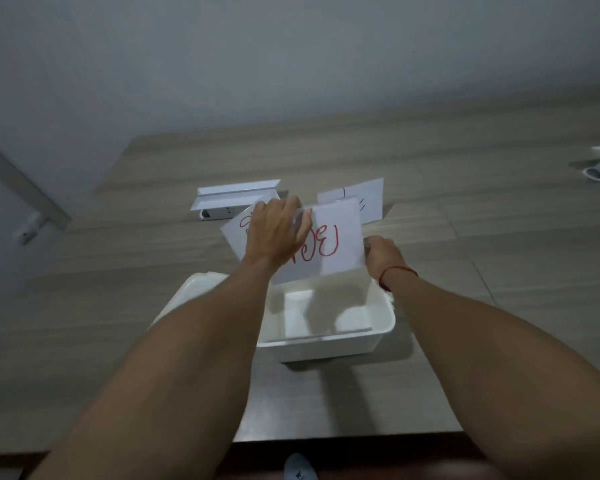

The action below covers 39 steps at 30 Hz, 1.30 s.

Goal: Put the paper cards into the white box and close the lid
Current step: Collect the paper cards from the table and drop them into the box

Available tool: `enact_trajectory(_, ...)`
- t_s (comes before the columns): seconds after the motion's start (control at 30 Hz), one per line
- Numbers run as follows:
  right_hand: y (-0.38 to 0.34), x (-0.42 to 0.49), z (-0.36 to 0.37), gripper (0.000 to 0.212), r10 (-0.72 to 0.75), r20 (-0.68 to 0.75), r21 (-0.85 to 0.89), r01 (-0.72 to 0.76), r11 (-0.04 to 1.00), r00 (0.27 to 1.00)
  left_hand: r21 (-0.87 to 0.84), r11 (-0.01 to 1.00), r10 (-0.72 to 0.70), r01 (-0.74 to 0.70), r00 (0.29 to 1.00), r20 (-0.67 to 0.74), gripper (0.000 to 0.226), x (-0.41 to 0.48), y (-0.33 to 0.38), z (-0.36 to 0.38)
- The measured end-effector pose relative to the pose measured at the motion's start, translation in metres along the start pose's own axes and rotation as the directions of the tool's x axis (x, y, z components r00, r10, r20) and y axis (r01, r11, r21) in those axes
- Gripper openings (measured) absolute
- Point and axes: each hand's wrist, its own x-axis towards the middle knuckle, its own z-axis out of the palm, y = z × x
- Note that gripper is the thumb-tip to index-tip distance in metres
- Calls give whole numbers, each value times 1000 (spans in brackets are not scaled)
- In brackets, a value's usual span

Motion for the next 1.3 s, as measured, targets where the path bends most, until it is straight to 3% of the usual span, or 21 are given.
enact_trajectory(0.13,-2,-1,1,31,10,-5,32,-10,999,1000,-35,999,4,0,995,104,31,-42,7,11)
enact_trajectory(0.23,-1,-3,1,37,14,-5,22,-14,1000,1000,-69,997,-3,23,961,278,34,-70,13,19)
enact_trajectory(0.37,-6,-6,4,40,27,-12,-62,-28,998,1000,-163,964,-77,212,805,588,35,-90,19,23)
enact_trajectory(0.43,-10,-6,6,40,40,0,-92,-40,995,999,-174,948,-92,265,755,649,39,-90,18,22)
enact_trajectory(0.57,-22,-1,16,31,-97,67,-223,110,969,993,-197,917,-144,346,750,646,50,-68,7,15)
enact_trajectory(0.7,-43,12,24,31,-230,224,-258,285,923,947,-195,876,-295,441,810,507,49,-27,-21,14)
enact_trajectory(0.83,-65,37,27,24,-173,415,-197,274,941,893,-84,872,-419,483,823,385,31,14,-58,25)
enact_trajectory(0.97,-81,62,31,50,-92,556,-244,269,932,826,96,883,-454,459,787,419,36,41,-92,52)
enact_trajectory(1.13,-85,77,39,40,18,640,-301,229,926,768,113,852,-496,511,719,486,40,52,-115,96)
enact_trajectory(1.3,-85,91,43,38,16,645,-285,221,933,764,209,780,-612,589,651,450,34,49,-117,122)
